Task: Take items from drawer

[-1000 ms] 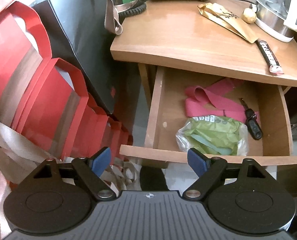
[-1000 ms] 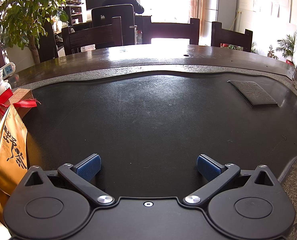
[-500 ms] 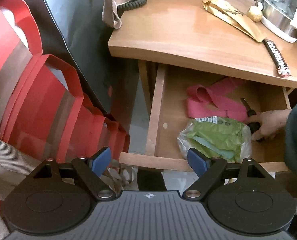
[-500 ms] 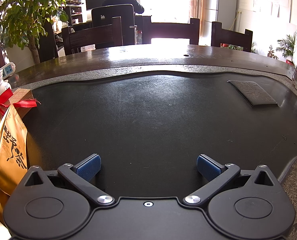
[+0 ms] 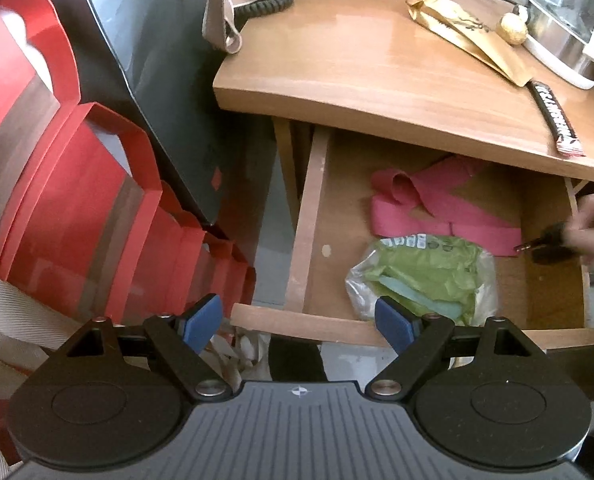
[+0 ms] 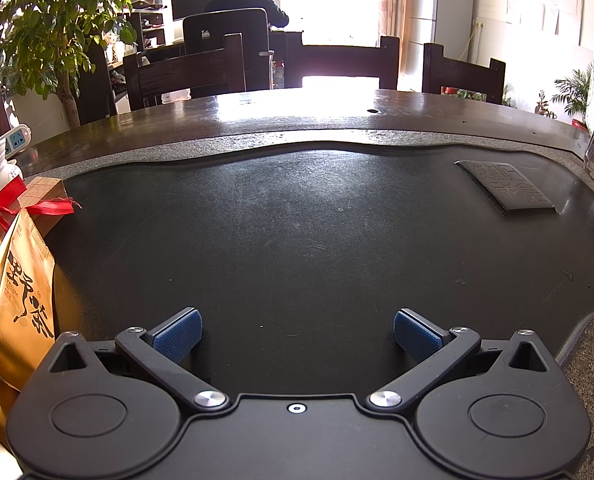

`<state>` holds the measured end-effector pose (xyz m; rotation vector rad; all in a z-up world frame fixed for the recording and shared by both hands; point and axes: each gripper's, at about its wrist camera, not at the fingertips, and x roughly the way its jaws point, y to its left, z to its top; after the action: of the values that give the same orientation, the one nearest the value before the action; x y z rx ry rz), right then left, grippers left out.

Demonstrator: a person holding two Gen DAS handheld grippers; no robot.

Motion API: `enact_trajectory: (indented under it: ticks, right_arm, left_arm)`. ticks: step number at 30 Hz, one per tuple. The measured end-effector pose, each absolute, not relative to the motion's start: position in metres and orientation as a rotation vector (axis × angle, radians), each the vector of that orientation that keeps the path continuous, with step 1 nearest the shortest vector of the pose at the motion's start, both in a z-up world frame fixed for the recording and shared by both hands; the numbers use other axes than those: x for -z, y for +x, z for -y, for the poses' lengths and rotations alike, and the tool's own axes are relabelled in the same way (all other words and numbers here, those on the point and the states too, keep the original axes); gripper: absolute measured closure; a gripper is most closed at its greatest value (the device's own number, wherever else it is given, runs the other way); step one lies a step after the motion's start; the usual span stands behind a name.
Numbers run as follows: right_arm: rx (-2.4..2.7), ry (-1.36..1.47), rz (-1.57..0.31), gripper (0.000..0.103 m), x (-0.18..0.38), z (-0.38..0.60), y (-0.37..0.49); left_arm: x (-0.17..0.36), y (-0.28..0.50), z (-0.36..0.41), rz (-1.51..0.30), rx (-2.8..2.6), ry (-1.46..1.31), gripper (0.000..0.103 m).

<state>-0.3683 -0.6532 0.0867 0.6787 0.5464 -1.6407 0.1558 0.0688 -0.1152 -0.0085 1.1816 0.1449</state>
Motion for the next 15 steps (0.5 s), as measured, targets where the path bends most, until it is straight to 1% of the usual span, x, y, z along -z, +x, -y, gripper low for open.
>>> enact_trajectory:
  ticks: [15]
  right_arm:
    - [1.641, 0.679, -0.546, 0.0, -0.0867, 0.6532, -0.3683]
  left_arm:
    - [0.1067, 0.1543, -0.0674, -1.169, -0.144, -0.005, 0.016]
